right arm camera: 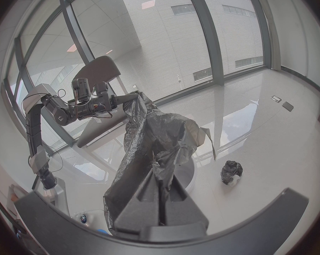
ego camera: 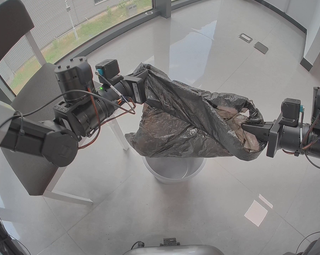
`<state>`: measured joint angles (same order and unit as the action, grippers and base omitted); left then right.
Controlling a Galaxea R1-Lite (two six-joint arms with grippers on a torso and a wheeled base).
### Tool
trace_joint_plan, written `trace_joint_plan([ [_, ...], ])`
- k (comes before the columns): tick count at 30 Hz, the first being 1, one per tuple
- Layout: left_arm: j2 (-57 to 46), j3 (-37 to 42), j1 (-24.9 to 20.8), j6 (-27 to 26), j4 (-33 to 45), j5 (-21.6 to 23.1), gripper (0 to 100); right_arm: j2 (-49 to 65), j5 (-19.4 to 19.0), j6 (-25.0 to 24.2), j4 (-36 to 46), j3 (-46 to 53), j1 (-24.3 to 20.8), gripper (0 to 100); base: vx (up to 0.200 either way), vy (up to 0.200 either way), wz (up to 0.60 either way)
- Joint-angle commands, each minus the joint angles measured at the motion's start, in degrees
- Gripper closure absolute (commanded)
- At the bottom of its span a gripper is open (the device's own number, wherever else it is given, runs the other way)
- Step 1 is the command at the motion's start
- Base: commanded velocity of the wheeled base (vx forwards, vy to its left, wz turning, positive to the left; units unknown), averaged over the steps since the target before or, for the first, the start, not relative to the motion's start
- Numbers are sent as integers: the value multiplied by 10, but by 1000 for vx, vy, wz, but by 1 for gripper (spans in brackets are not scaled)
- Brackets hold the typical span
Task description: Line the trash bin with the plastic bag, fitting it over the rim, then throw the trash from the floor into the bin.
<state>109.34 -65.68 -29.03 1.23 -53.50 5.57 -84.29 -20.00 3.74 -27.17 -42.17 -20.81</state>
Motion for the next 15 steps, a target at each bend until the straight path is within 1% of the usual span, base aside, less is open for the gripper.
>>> trace_joint_plan([
  [1, 58, -22, 1, 1, -5, -6, 100, -35, 2, 4, -2, -5, 0, 100, 0, 0, 0],
  [7, 102, -59, 3, 0, -5, -15, 100, -69, 3, 11, -7, -18, 1, 100, 0, 0, 0],
  [15, 135, -83, 10, 0, -5, -15, 100, -108, 2, 10, -7, -39, -1, 100, 0, 0, 0],
])
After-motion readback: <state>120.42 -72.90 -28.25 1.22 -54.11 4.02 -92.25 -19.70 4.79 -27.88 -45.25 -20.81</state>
